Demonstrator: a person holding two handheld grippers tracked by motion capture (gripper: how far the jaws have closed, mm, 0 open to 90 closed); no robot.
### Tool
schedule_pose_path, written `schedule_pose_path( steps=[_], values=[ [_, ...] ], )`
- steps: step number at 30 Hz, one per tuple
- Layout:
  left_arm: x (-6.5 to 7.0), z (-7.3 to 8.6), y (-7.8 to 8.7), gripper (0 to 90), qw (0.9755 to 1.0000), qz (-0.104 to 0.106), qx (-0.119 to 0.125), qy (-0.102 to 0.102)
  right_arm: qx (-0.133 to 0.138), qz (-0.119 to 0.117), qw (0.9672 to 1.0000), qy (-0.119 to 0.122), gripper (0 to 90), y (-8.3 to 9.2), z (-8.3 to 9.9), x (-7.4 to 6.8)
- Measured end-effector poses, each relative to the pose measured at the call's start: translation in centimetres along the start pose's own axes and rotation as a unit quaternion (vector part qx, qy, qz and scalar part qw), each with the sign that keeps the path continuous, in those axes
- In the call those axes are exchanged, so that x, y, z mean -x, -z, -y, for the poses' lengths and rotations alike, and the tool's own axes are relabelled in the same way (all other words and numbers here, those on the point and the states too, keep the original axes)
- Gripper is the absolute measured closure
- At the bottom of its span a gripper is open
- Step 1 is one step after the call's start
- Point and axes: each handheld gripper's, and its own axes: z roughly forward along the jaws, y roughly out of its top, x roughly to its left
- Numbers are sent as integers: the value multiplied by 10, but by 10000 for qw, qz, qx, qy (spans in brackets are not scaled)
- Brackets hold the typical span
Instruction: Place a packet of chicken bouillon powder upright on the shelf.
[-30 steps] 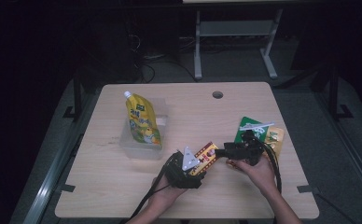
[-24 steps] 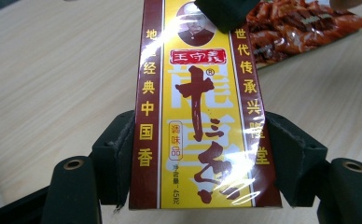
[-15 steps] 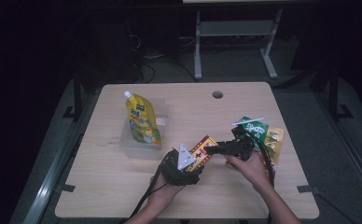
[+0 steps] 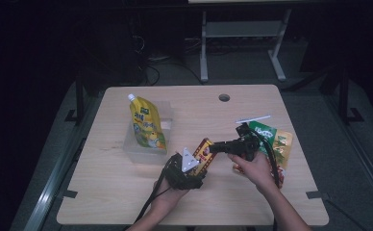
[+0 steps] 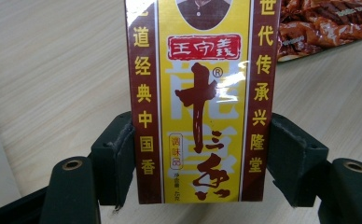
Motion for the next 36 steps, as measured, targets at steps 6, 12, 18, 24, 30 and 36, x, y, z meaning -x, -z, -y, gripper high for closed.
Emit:
schedule_pose_path(
  steps=[6, 12, 18, 24, 30, 36],
  values=[
    [-4, 2, 3, 301, 10000, 62, 23, 33, -157, 192, 9991, 333, 680, -4, -8, -15],
    [-8, 7, 8, 304, 10000, 83, -13, -2, -171, 460, 9970, 602, 681, -3, -16, -26],
    [-8, 14, 11, 303, 9997, 191, -28, 145, -209, 674, 9939, 844, 682, -4, -24, -34],
    [-5, 20, 17, 295, 9994, 345, -76, 63, -222, 894, 9883, 1217, 682, -4, -37, -45],
    [-2, 27, 21, 272, 9980, 603, -89, 158, -164, 857, 9850, 1485, 682, -6, -51, -57],
    [3, 31, 23, 255, 9969, 766, -23, 154, -197, 819, 9783, 1895, 682, -13, -67, -77]
  ],
)
